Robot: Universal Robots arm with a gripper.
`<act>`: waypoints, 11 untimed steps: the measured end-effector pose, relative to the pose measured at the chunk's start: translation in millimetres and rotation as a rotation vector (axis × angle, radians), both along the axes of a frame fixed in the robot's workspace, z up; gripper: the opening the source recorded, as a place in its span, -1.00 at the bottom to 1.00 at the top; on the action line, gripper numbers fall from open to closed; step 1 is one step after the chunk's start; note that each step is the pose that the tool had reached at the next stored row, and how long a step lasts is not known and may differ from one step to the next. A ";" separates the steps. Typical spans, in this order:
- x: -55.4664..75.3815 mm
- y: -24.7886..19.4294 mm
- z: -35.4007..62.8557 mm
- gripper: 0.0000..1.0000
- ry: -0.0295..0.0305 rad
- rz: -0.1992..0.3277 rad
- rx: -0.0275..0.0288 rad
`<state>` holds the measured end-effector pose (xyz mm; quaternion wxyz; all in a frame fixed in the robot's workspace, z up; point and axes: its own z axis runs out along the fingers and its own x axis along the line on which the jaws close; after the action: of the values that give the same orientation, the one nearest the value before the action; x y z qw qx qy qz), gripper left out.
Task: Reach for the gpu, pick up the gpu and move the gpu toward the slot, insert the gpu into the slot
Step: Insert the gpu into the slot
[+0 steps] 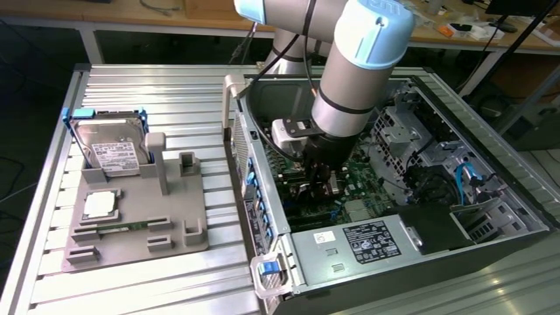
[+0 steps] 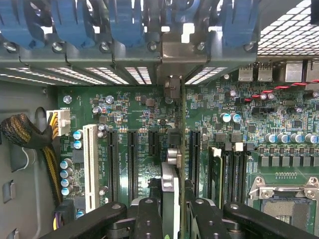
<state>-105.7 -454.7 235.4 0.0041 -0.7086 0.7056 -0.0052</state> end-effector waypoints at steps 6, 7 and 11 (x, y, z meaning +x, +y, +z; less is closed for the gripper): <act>-0.2 -0.4 1.4 -0.33 0.0018 0.000 -0.0038; -0.2 -0.4 1.3 -0.33 0.0017 0.000 -0.0036; -0.1 -0.2 6.0 -0.33 0.0013 0.000 -0.0037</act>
<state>-105.8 -454.9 241.4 0.0023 -0.7086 0.7055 -0.0061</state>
